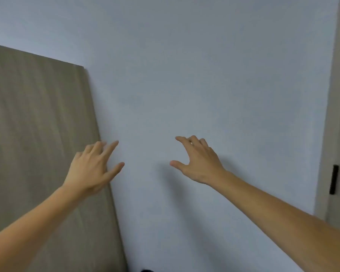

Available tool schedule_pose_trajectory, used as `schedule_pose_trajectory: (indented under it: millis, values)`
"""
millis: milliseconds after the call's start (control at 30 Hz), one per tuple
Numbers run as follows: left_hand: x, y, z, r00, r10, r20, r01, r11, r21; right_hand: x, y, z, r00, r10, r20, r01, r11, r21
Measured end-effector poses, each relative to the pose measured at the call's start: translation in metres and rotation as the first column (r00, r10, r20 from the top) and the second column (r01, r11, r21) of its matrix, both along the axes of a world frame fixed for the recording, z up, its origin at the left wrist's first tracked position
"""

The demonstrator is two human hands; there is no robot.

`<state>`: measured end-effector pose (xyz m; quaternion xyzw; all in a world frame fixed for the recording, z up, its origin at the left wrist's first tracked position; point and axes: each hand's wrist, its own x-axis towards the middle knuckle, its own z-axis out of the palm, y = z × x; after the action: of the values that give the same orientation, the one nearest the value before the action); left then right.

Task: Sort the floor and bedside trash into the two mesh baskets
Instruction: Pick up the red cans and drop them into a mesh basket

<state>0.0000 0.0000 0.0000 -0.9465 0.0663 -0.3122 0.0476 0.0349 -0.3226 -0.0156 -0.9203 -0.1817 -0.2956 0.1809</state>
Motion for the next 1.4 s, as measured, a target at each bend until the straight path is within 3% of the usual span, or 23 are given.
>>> schedule_pose_trajectory:
  millis: [133,333,567,700,833,1033,1267,1400]
  values:
    - [0.005,0.049,-0.008,0.997,0.074,0.036,-0.075,0.997,0.026,0.018,0.062,-0.010,0.995,0.077,-0.058,-0.079,0.996,-0.038]
    - [-0.019,0.113,-0.028,0.988,0.139,0.072,-0.141,0.989,0.032,0.037,0.168,-0.020,0.966,0.259,-0.007,-0.259,0.966,-0.019]
    - [-0.129,0.182,-0.030,0.918,0.379,0.116,-0.386,0.922,0.044,0.013,0.297,-0.025,0.823,0.557,0.113,-0.547,0.830,-0.108]
    - [-0.229,0.196,-0.048,0.770,0.633,0.080,-0.635,0.772,-0.001,-0.039,0.358,-0.042,0.638,0.765,0.086,-0.757,0.644,-0.112]
    - [-0.331,0.179,-0.082,0.579,0.815,0.006,-0.813,0.578,-0.074,-0.113,0.410,-0.071,0.392,0.920,-0.020,-0.919,0.391,-0.042]
    - [-0.474,0.133,-0.117,0.289,0.954,-0.076,-0.952,0.279,-0.125,-0.242,0.446,-0.121,0.098,0.991,-0.094,-0.995,0.097,-0.020]
    - [-0.603,0.103,-0.179,0.075,0.988,-0.136,-0.985,0.052,-0.166,-0.364,0.478,-0.184,-0.081,0.976,-0.201,-0.996,-0.089,-0.028]
    - [-0.658,0.131,-0.207,0.034,0.986,-0.161,-0.980,0.001,-0.198,-0.432,0.516,-0.215,-0.136,0.963,-0.232,-0.988,-0.148,-0.036]
